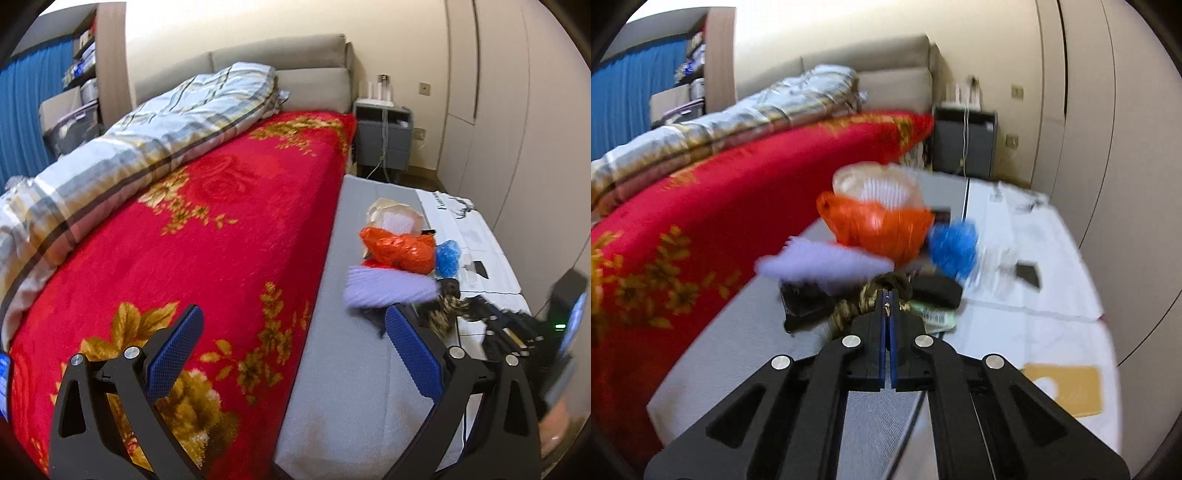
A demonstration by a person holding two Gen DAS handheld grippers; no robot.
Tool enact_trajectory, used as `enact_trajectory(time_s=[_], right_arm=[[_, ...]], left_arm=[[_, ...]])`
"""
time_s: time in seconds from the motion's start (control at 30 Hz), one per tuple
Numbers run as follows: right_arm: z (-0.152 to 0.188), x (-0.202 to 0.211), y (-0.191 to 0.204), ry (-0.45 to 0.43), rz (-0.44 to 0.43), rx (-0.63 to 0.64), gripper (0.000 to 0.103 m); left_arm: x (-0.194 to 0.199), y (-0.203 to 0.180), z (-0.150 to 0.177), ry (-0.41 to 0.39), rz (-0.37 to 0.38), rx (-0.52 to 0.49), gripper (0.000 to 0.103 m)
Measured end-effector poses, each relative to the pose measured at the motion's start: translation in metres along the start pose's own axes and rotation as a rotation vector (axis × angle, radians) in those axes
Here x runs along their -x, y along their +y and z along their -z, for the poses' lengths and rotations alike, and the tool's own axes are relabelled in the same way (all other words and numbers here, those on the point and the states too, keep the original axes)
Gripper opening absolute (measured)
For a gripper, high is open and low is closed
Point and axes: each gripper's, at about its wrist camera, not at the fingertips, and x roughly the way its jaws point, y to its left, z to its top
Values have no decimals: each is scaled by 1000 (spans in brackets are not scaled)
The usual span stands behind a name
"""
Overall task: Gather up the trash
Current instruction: 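Move the left tool toward the lavender foam net on the table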
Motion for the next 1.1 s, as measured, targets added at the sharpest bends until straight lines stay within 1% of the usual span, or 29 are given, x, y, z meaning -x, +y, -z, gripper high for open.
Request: enact_trajectory(time_s=[0.1, 0.2, 0.27, 0.37, 0.43, 0.5, 0.57, 0.63, 0.73, 0.8, 0.87, 0.97, 1.1], right_arm=[[-12, 35, -3, -22, 17, 28, 2], [-20, 71, -13, -28, 40, 15, 2], [-22, 99, -23, -21, 60, 2, 2], [-15, 140, -39, -20, 93, -12, 2], [-7, 163, -53, -19, 105, -32, 2], [4, 184, -67, -13, 113, -58, 2], [14, 200, -77, -7, 126, -77, 2], [27, 214, -89, -7, 141, -106, 2], [42, 224, -108, -2, 157, -172, 2], [46, 227, -120, -4, 163, -204, 2], [50, 231, -130, -14, 172, -217, 2], [53, 233, -144, -19, 186, -239, 2], [56, 229, -156, -6, 196, -263, 2]], left_arm=[[4, -7, -1, -28, 10, -15, 95], [9, -13, 1, -60, 22, -23, 95], [15, -19, 2, -91, 51, -25, 95], [24, -33, 9, -161, 125, -52, 95], [26, -45, 13, -186, 131, -85, 95], [21, -62, 16, -190, 134, -133, 95], [11, -76, 17, -182, 118, -175, 96], [-6, -87, 15, -161, 96, -177, 95], [-32, -101, 10, -123, 78, -143, 95], [-46, -111, 14, -90, 89, -93, 95], [-60, -124, 24, -64, 91, -73, 95], [-89, -139, 43, -15, 60, -87, 95], [-121, -146, 57, 25, 21, -108, 95]])
